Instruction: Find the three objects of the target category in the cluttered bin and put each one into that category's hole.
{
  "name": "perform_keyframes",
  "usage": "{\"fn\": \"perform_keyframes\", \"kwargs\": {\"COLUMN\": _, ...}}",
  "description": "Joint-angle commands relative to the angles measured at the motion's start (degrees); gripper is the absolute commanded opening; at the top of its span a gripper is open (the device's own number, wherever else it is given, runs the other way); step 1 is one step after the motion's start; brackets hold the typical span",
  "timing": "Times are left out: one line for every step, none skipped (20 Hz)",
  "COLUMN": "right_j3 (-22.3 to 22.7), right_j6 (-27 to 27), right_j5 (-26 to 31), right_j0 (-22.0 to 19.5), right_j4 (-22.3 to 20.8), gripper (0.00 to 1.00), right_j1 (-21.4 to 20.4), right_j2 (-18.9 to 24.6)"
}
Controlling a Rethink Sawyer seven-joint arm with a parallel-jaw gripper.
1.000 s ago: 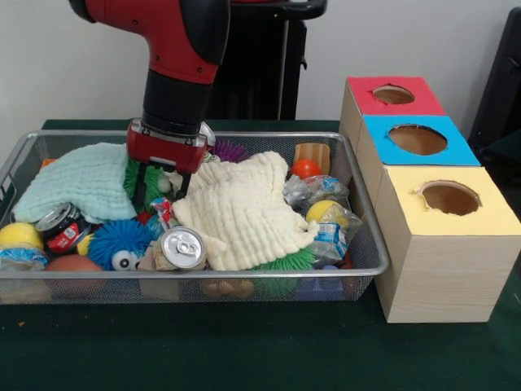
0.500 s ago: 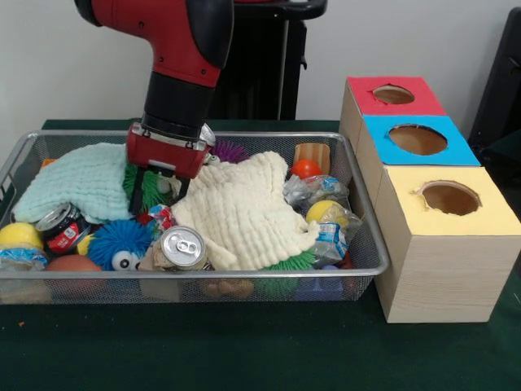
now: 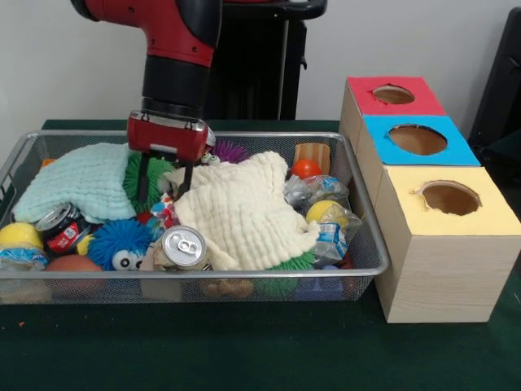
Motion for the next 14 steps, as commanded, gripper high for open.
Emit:
{"fn": "perform_keyframes", "kwargs": {"right_j3": 7.27, "right_j6": 13.98, "right_j5": 9.11, "right_j0": -7.27, "right_j4": -1.59, "gripper": 1.0, "right_j1": -1.29, "right_j2": 20.39}}
{"fn": "perform_keyframes", "kwargs": {"right_j3": 7.45, "right_j6": 13.41, "right_j5": 9.67, "right_j0": -8.09, "right_j4": -1.59, "gripper": 1.0, "right_j1": -0.85, "right_j2": 21.66}}
{"fn": "perform_keyframes", "kwargs": {"right_j3": 7.47, "right_j6": 12.72, "right_j5": 10.14, "right_j0": -9.34, "right_j4": -1.98, "gripper": 1.0, "right_j1": -0.01, "right_j2": 23.55}}
{"fn": "perform_keyframes", "kwargs": {"right_j3": 7.52, "right_j6": 12.44, "right_j5": 10.07, "right_j0": -9.44, "right_j4": -1.7, "gripper": 1.0, "right_j1": 0.16, "right_j2": 24.21}}
{"fn": "perform_keyframes", "kwargs": {"right_j3": 6.99, "right_j6": 11.61, "right_j5": 10.11, "right_j0": -9.82, "right_j4": -1.92, "gripper": 1.0, "right_j1": 1.2, "right_j2": 24.96}}
{"fn": "perform_keyframes", "kwargs": {"right_j3": 6.64, "right_j6": 11.29, "right_j5": 9.55, "right_j0": -9.62, "right_j4": -1.79, "gripper": 1.0, "right_j1": 1.65, "right_j2": 25.09}}
{"fn": "perform_keyframes", "kwargs": {"right_j3": 6.19, "right_j6": 11.26, "right_j5": 7.61, "right_j0": -9.22, "right_j4": -2.25, "gripper": 1.0, "right_j1": 2.73, "right_j2": 25.0}}
{"fn": "perform_keyframes", "kwargs": {"right_j3": 5.69, "right_j6": 11.04, "right_j5": 6.38, "right_j0": -9.17, "right_j4": -2.63, "gripper": 1.0, "right_j1": 3.51, "right_j2": 25.09}}
{"fn": "perform_keyframes", "kwargs": {"right_j3": 4.95, "right_j6": 11.06, "right_j5": 3.64, "right_j0": -8.62, "right_j4": -3.48, "gripper": 1.0, "right_j1": 4.33, "right_j2": 24.56}}
{"fn": "perform_keyframes", "kwargs": {"right_j3": 4.47, "right_j6": 11.03, "right_j5": 2.07, "right_j0": -8.65, "right_j4": -4.09, "gripper": 1.0, "right_j1": 4.91, "right_j2": 24.68}}
{"fn": "perform_keyframes", "kwargs": {"right_j3": 3.72, "right_j6": 11.39, "right_j5": -1.35, "right_j0": -8.32, "right_j4": -5.03, "gripper": 1.0, "right_j1": 5.59, "right_j2": 24.3}}
{"fn": "perform_keyframes", "kwargs": {"right_j3": 3.43, "right_j6": 11.45, "right_j5": -3.35, "right_j0": -8.35, "right_j4": -5.96, "gripper": 1.0, "right_j1": 6.01, "right_j2": 24.34}}
{"fn": "perform_keyframes", "kwargs": {"right_j3": 2.54, "right_j6": 11.44, "right_j5": -6.73, "right_j0": -8.37, "right_j4": -7.58, "gripper": 1.0, "right_j1": 6.67, "right_j2": 24.43}}
{"fn": "perform_keyframes", "kwargs": {"right_j3": 2.1, "right_j6": 11.46, "right_j5": -7.18, "right_j0": -8.35, "right_j4": -7.73, "gripper": 1.0, "right_j1": 7.05, "right_j2": 24.34}}
